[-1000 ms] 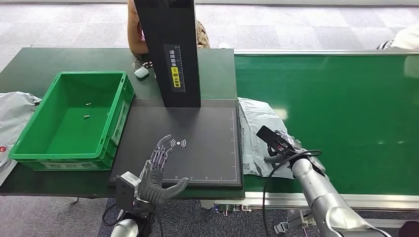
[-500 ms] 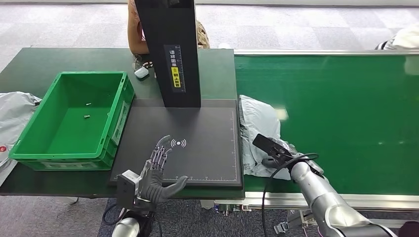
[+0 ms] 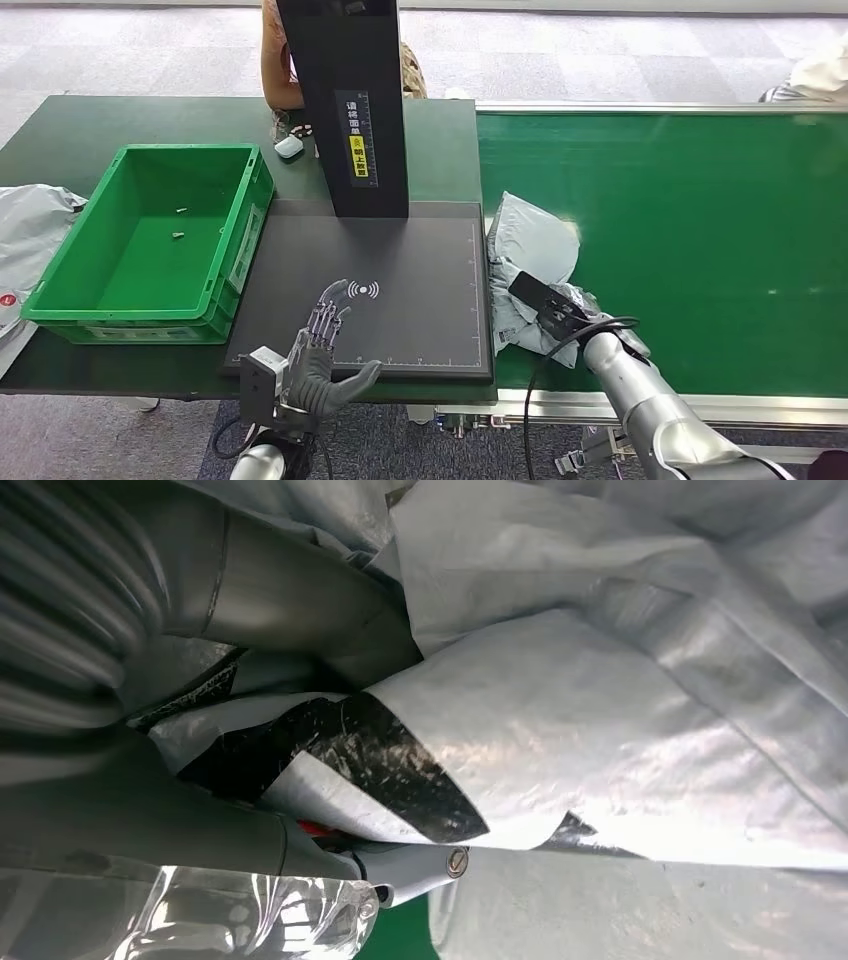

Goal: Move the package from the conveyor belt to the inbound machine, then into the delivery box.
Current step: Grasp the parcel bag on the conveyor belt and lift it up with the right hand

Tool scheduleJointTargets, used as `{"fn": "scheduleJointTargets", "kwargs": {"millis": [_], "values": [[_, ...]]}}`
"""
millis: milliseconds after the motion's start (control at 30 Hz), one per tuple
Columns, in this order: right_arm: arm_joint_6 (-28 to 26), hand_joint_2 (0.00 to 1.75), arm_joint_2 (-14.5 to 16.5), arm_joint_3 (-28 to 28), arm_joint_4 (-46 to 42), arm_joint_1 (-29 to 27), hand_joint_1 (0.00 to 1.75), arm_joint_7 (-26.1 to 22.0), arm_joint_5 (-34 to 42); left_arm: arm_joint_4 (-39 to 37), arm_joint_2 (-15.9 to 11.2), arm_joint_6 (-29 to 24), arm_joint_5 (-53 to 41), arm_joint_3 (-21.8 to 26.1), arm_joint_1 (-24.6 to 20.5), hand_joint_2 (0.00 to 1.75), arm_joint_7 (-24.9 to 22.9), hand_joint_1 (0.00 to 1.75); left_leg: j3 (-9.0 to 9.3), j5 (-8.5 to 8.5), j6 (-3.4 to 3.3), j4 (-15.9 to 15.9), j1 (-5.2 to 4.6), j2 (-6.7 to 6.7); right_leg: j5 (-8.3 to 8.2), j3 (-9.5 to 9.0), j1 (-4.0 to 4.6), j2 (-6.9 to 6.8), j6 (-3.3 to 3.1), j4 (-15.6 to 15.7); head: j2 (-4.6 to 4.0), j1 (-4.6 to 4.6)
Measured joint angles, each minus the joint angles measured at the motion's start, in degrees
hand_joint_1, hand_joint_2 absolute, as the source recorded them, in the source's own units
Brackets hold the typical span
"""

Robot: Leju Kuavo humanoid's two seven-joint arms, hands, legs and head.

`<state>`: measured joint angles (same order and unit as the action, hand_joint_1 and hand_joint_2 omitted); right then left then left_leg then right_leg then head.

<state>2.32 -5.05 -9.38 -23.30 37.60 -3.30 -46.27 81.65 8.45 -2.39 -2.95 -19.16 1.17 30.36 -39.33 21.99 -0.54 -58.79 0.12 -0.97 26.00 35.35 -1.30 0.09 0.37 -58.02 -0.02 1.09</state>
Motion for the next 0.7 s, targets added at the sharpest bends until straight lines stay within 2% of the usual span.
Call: {"fn": "scheduleJointTargets", "kwargs": {"millis": [133,267,433,567,700], "values": [[2.14,1.75,0.07,2.12,-1.06,-1.26,1.75,-5.43,9.38,0.86,-0.22,-0.22,0.12,0.02,0.99,1.75,-0.21,0.00,-0.02,0.00,0.00,0.00,-0.01,0.01,-0.01,-0.01,-0.01,0.00,0.00,0.00,0.00,0.01],[3.89,1.75,0.80,7.89,-3.50,-3.92,1.75,-12.96,23.61,1.77,-0.43,-0.89,0.26,0.03,1.91,1.75,-0.22,0.00,-0.05,0.03,-0.01,0.00,-0.02,0.01,-0.02,0.02,0.00,0.01,-0.01,-0.01,0.00,0.01],[4.42,1.75,2.45,14.89,-7.81,-7.13,1.75,-16.91,36.92,2.26,-0.47,-1.43,0.32,0.03,2.46,1.75,-0.22,0.00,-0.08,0.04,0.00,0.01,-0.01,-0.07,0.01,0.07,0.01,-0.08,-0.03,-0.03,0.00,0.01],[-1.31,1.75,4.10,19.15,-15.37,-10.29,1.75,-19.88,52.90,2.54,-0.36,-1.78,0.32,0.03,2.57,1.75,-0.22,0.00,-0.12,0.04,0.00,0.01,-0.01,-0.11,0.05,0.08,0.01,-0.15,-0.07,-0.05,0.00,0.01],[-5.20,1.75,4.89,20.34,-23.23,-13.07,1.75,-20.56,58.83,2.95,-0.10,-1.97,0.32,0.03,2.60,1.75,-0.20,0.00,-0.12,0.07,-0.02,0.01,-0.02,-0.03,0.05,0.11,-0.01,-0.09,-0.07,-0.03,0.00,0.00]]}}
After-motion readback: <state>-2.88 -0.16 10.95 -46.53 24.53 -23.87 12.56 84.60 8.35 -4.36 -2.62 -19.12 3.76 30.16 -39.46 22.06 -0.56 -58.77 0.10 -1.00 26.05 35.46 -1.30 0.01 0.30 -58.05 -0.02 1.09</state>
